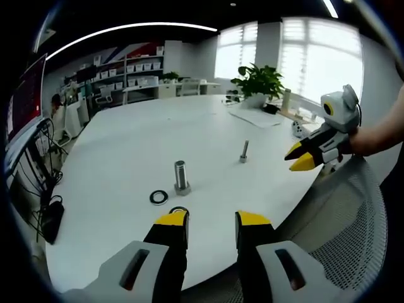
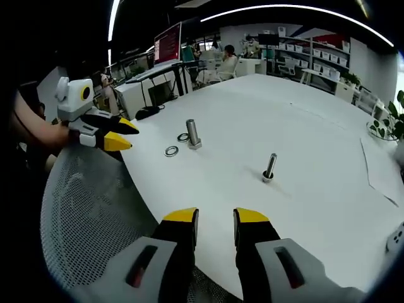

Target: Place the washer onto the threaded stud by aligning its center hole with the stud, sliding it down to the base, and recovering from edge contact or off-axis alignment until the washer reaches the visible bottom stop.

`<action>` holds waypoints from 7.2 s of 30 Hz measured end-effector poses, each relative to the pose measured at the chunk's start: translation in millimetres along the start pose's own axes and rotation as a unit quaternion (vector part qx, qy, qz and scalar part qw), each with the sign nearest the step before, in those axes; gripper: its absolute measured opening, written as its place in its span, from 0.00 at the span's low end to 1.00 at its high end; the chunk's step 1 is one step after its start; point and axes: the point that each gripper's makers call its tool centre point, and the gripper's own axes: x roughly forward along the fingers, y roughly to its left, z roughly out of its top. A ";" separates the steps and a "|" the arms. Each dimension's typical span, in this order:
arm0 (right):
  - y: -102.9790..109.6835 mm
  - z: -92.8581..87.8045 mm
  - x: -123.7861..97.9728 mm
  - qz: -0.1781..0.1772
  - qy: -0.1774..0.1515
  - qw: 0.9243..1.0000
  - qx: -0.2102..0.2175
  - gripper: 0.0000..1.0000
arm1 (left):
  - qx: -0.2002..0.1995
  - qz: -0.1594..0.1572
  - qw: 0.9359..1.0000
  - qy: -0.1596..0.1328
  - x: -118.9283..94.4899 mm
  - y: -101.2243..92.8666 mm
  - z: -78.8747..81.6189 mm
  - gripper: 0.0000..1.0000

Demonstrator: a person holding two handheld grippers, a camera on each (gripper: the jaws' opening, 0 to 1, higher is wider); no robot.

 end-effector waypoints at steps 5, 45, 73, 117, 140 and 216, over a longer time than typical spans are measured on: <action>0.9 -0.1 -0.3 0.001 -0.005 1.000 0.001 0.25 | 0.003 0.000 1.000 0.006 0.2 -1.2 -2.0 0.28; 4.4 12.2 -1.6 0.009 -0.047 0.999 -0.010 0.29 | 0.023 -0.006 0.996 0.089 5.6 -4.2 -28.1 0.27; 1.9 13.3 -2.7 0.009 -0.054 0.999 0.005 0.30 | 0.006 -0.012 0.986 0.168 12.9 9.0 -44.9 0.29; -7.5 11.3 -3.9 -0.018 -0.050 0.998 0.014 0.30 | 0.018 -0.013 0.958 0.285 66.6 51.2 -40.8 0.34; -7.5 14.0 -4.8 -0.016 -0.059 0.998 0.018 0.30 | 0.088 -0.006 0.931 0.355 84.4 51.2 -46.2 0.28; -11.0 9.0 -2.9 -0.023 -0.045 0.999 0.018 0.29 | 0.186 -0.083 0.902 0.381 67.4 52.8 -12.1 0.19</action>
